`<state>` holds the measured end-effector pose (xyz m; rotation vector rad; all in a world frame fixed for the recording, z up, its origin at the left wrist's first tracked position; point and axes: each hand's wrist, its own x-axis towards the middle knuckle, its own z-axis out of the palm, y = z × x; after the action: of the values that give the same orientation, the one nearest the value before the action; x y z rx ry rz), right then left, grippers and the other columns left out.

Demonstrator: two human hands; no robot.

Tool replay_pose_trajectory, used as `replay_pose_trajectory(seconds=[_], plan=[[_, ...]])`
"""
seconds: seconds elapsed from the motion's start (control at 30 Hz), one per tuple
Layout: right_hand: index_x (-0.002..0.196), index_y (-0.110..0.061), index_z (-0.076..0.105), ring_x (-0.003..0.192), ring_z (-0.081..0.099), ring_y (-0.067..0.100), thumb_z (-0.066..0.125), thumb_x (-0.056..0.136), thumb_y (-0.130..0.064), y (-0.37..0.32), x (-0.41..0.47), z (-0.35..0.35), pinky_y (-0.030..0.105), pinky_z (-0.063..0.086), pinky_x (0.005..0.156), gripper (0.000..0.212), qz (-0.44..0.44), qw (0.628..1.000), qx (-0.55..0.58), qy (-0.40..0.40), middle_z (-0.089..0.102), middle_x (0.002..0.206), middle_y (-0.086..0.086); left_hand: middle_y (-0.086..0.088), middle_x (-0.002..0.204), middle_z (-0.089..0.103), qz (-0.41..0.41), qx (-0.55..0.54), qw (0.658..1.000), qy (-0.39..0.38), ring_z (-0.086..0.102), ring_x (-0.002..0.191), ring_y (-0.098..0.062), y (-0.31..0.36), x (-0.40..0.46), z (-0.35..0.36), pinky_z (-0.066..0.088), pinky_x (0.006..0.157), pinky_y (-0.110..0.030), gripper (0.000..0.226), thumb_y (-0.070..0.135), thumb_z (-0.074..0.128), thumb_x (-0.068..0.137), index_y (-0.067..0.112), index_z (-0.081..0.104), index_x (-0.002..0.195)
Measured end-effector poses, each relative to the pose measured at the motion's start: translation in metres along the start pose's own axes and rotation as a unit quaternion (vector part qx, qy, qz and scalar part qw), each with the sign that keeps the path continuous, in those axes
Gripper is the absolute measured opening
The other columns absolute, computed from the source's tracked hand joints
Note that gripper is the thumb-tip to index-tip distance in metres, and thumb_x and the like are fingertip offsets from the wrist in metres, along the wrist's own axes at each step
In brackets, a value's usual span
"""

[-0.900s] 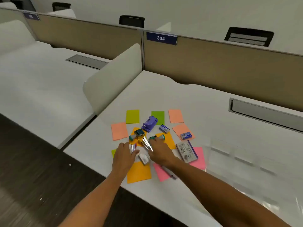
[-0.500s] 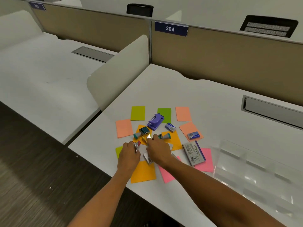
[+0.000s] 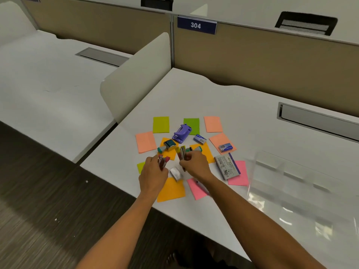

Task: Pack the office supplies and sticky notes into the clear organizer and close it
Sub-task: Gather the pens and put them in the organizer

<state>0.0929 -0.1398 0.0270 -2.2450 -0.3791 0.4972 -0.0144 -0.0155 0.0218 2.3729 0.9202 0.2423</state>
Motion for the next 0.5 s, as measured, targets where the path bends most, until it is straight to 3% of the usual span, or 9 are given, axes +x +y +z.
replay_pose_trajectory(seconds=[0.07, 0.17, 0.27, 0.37, 0.5], plan=[[0.064, -0.009, 0.063, 0.047, 0.052, 0.006, 0.066, 0.069, -0.018, 0.004, -0.018, -0.01, 0.029, 0.041, 0.05, 0.01, 0.012, 0.996, 0.091, -0.004, 0.062, 0.056, 0.001, 0.001, 0.108, 0.056, 0.002, -0.04, 0.999, 0.003, 0.059, 0.096, -0.02, 0.008, -0.004, -0.001, 0.042, 0.063, -0.029, 0.041, 0.029, 0.066, 0.083, 0.025, 0.055, 0.122], [0.08, -0.017, 0.073, 0.061, 0.066, 0.01, 0.066, 0.073, -0.018, 0.012, -0.048, -0.026, 0.03, 0.056, 0.06, 0.01, 0.032, 0.987, 0.157, 0.021, 0.07, 0.07, -0.002, 0.002, 0.11, 0.063, 0.0, -0.117, 0.993, -0.013, 0.061, 0.098, -0.019, 0.023, -0.013, 0.0, 0.05, 0.071, -0.033, 0.04, 0.028, 0.07, 0.08, 0.024, 0.06, 0.119], [0.091, -0.028, 0.075, 0.075, 0.069, 0.01, 0.068, 0.076, -0.019, 0.021, -0.077, -0.045, 0.031, 0.06, 0.07, 0.019, 0.054, 0.98, 0.177, 0.074, 0.071, 0.08, -0.011, 0.004, 0.11, 0.066, 0.026, -0.167, 0.985, -0.046, 0.065, 0.086, -0.016, 0.041, -0.026, 0.006, 0.05, 0.069, -0.03, 0.043, 0.026, 0.072, 0.078, 0.022, 0.062, 0.12], [0.081, -0.039, 0.072, 0.079, 0.068, 0.003, 0.067, 0.076, -0.017, 0.031, -0.108, -0.062, 0.029, 0.06, 0.07, 0.023, 0.05, 0.974, 0.194, 0.106, 0.072, 0.082, -0.018, 0.002, 0.108, 0.066, 0.069, -0.187, 0.977, -0.081, 0.065, 0.081, -0.014, 0.062, -0.039, 0.012, 0.054, 0.073, -0.034, 0.045, 0.029, 0.073, 0.079, 0.022, 0.061, 0.122], [0.095, -0.035, 0.072, 0.08, 0.07, 0.01, 0.067, 0.078, -0.022, 0.048, -0.146, -0.078, 0.023, 0.059, 0.064, 0.022, 0.08, 0.964, 0.206, 0.146, 0.073, 0.088, -0.014, 0.003, 0.106, 0.065, 0.098, -0.22, 0.959, -0.148, 0.067, 0.096, -0.017, 0.091, -0.057, 0.024, 0.057, 0.068, -0.026, 0.038, 0.027, 0.072, 0.082, 0.022, 0.061, 0.118]])
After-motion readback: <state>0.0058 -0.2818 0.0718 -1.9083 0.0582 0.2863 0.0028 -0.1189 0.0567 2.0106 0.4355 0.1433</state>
